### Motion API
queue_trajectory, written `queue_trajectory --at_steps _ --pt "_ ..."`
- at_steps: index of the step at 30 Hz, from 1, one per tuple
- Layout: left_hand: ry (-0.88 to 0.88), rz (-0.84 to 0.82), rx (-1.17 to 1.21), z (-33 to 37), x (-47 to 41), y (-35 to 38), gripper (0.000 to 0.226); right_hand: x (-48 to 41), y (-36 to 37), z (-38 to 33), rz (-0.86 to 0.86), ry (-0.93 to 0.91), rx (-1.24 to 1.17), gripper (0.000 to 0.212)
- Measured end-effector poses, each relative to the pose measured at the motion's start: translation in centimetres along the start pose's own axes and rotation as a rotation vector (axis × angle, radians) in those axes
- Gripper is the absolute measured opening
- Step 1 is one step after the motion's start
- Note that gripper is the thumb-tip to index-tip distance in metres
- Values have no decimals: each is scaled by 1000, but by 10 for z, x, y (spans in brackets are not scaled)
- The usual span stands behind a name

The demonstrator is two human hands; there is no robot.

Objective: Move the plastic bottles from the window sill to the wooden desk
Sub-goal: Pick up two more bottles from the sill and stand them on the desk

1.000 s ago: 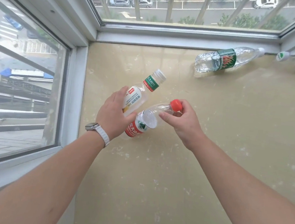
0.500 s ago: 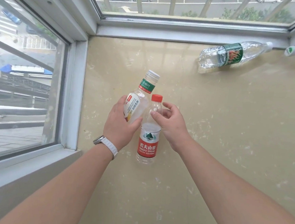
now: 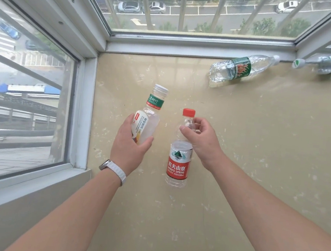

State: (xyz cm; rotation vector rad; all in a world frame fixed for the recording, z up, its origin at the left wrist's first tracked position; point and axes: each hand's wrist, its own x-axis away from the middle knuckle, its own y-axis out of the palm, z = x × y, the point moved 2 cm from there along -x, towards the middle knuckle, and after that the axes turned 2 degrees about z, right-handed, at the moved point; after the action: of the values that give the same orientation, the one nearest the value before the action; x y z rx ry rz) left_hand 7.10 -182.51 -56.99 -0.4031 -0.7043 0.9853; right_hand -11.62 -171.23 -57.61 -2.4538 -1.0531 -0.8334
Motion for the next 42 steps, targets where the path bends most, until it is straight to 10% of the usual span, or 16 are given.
queue_trajectory --at_steps 26,42 --pt "443 101 302 196 224 -110 67 286 -119 -132 72 -450 -94 54" --pt "706 -262 262 230 312 -83 54 454 -180 -72 539 -561 -215 38"
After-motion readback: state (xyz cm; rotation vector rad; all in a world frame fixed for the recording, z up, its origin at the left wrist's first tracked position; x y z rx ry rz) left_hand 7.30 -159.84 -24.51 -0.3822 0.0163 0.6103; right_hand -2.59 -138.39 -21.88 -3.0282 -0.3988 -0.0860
